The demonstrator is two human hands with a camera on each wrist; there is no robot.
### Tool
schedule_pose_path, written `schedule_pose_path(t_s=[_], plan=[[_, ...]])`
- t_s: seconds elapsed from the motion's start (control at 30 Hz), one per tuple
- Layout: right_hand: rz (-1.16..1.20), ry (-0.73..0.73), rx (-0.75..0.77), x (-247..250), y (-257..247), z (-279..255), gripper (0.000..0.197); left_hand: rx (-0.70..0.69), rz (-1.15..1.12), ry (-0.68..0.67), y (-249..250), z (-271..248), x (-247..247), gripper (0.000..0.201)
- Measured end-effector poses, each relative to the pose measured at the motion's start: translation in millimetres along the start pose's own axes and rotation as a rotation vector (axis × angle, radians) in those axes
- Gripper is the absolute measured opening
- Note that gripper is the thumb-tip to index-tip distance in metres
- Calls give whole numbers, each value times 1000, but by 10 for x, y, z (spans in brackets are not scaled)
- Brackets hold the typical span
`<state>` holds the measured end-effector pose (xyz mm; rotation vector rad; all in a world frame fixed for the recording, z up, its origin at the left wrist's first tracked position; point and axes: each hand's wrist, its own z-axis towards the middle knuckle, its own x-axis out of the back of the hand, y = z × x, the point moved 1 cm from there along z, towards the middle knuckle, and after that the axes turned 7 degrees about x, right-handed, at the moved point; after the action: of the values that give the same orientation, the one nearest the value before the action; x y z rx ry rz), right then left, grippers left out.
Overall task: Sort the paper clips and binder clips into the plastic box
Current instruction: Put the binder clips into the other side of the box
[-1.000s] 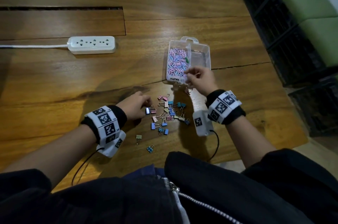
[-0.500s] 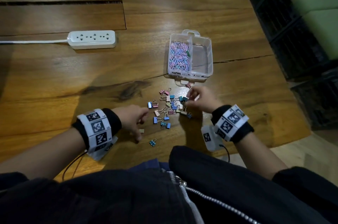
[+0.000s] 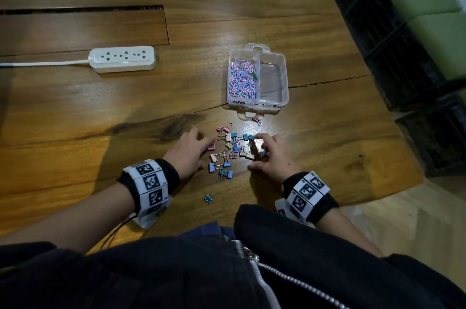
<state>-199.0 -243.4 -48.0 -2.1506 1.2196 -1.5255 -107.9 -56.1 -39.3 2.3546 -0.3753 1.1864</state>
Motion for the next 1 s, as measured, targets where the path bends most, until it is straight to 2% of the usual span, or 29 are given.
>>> schedule_pose_path(t_s=[0.1, 0.23, 0.3, 0.37, 0.47, 0.63, 0.87, 0.93, 1.0], plan=[[-150, -14, 47, -100, -98, -32, 48, -65, 72, 34, 78, -4, -63, 55], [-170, 35, 80, -117, -112, -2, 22, -81, 42, 73, 142, 29, -39, 30], [-143, 10, 63, -101, -105, 40, 14, -87, 33, 47, 137, 61, -3, 25], [-114, -19, 45, -84, -116, 72, 8, -86, 14, -2, 133, 70, 21, 30], [-52, 31, 15, -7, -99, 128, 14, -74, 18, -23, 141, 69, 36, 35], [165, 51, -44, 227, -65, 239, 26, -66, 83, -51, 125, 88, 59, 28], [248, 129, 49, 733, -335, 335, 19, -32, 38, -72, 72, 175, 117, 14], [283, 184, 78, 858, -413, 396, 19, -41, -34, -66, 92, 191, 210, 10], [264, 283, 104, 968, -477, 505, 10, -44, -180, -51, 151, 260, 356, 6]])
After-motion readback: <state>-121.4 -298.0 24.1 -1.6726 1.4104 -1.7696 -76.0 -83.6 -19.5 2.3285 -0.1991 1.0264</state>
